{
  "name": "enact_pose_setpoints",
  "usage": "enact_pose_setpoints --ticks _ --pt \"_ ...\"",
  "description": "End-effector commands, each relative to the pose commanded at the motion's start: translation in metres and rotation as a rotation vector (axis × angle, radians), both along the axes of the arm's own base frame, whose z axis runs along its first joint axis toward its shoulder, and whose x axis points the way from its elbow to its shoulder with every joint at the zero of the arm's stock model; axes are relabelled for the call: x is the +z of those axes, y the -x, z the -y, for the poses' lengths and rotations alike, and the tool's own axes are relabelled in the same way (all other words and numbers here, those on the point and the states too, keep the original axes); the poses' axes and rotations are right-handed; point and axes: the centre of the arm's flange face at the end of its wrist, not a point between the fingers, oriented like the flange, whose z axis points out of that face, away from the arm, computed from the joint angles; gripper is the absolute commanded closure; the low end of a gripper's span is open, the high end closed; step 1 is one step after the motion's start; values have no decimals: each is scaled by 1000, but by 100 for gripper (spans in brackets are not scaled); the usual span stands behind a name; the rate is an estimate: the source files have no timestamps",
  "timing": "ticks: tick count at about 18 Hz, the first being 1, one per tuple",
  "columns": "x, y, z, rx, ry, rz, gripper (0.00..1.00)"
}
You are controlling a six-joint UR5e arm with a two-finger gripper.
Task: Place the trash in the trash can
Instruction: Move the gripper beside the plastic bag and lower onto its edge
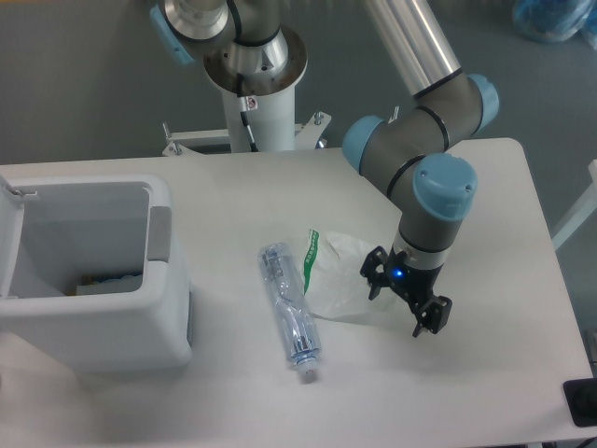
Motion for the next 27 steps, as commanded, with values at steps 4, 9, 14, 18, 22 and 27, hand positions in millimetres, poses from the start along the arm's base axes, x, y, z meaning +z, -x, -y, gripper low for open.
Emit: enact_pose_setpoints --ticks 4,9,14,18,22,27 --pt "-13 -14 -9 -17 42 2 0" --pt "-28 -29 -14 -26 68 23 0" --pt "-33 -34 -13 -34 76 32 0" --pt "-32 -34 -13 -35 75 30 18" --pt "-29 -34 -13 -22 71 29 75" --pt "-20 -26 -13 -13 61 10 100"
